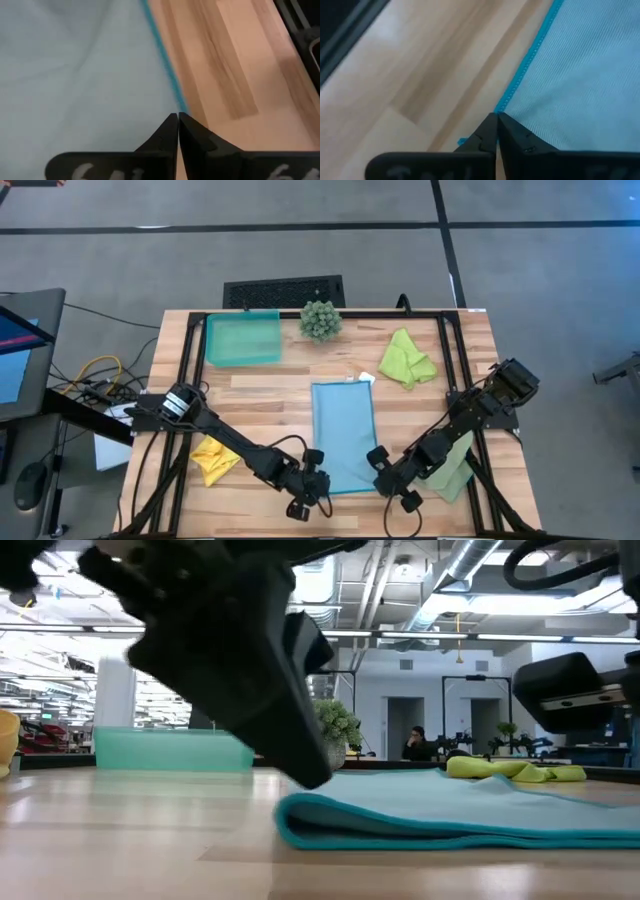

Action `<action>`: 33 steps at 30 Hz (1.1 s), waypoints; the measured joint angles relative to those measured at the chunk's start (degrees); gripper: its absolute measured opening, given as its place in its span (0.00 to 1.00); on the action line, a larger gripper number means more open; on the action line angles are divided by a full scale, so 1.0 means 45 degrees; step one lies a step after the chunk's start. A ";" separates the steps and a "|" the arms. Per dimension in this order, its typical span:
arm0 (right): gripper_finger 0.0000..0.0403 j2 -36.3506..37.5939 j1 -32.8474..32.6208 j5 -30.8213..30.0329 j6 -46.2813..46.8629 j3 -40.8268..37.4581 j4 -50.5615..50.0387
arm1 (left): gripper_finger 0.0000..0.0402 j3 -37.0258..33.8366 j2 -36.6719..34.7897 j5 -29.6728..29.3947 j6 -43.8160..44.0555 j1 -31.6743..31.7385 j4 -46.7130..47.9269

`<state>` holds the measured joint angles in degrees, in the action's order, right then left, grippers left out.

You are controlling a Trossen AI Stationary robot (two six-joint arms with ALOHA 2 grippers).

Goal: Fold microfiber towels
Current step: Fold the blue microfiber cloth

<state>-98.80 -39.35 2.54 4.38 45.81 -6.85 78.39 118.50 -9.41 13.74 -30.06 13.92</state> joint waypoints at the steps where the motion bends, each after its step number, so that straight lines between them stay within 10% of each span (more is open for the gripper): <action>1: 0.11 0.0085 0.0000 0.0280 0.0045 -0.0023 -0.0123 | 0.02 0.0012 0.0050 -0.0004 0.0000 0.0003 -0.0098; 13: 0.28 0.2448 0.0744 -0.0065 -0.0009 -0.1359 0.0559 | 0.02 0.0014 0.0126 -0.0238 -0.0005 -0.0130 0.0105; 23: 0.23 0.2239 0.3453 -0.1685 0.2681 -0.3207 0.1747 | 0.02 0.0017 0.0528 0.0883 -0.0389 0.0187 -0.0564; 33: 0.18 0.3259 0.2839 -0.0966 0.2452 -0.3199 0.1206 | 0.02 0.0280 0.0445 0.1613 0.0238 -0.0091 -0.0162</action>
<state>-84.13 -26.58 -1.81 15.42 31.41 -1.42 79.66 120.50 -2.16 14.81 -30.47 13.19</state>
